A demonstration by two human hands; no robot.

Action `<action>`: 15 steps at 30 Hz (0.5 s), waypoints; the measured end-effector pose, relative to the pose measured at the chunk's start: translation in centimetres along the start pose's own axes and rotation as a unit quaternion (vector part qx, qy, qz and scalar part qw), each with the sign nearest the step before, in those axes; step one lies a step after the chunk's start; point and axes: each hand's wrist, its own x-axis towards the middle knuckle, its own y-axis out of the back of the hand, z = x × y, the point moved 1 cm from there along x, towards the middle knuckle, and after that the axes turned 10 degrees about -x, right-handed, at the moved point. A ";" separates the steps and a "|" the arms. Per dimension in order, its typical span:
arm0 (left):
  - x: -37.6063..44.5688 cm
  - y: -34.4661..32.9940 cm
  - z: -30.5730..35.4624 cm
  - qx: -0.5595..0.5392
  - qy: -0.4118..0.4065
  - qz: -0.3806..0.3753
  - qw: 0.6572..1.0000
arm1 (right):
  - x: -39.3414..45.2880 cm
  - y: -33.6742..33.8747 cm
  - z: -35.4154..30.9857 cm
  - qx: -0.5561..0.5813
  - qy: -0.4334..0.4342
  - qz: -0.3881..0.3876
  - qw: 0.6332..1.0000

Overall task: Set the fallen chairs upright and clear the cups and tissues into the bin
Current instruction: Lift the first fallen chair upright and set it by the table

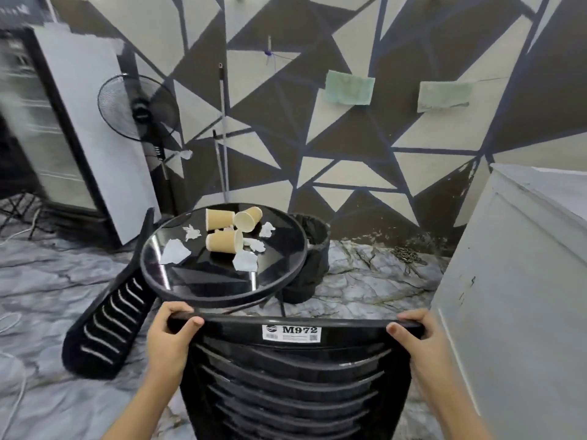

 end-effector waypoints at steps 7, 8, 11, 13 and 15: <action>1.2 2.1 -0.5 0.023 -0.011 0.084 0.996 | 5.7 -4.3 1.3 0.041 -0.024 -0.072 0.996; 0.9 2.2 -0.9 0.029 -0.008 0.089 0.996 | 6.3 -4.5 1.7 0.040 -0.030 -0.087 0.995; 0.0 1.6 -2.0 0.046 0.005 0.112 0.993 | 8.3 -4.6 2.8 0.033 -0.047 -0.130 0.990; 0.2 0.5 -2.4 0.054 0.012 0.113 0.992 | 9.7 -3.9 3.6 0.031 -0.060 -0.144 0.987; 0.5 -1.3 -2.4 0.066 0.027 0.097 0.993 | 10.8 -2.7 4.4 0.029 -0.060 -0.159 0.985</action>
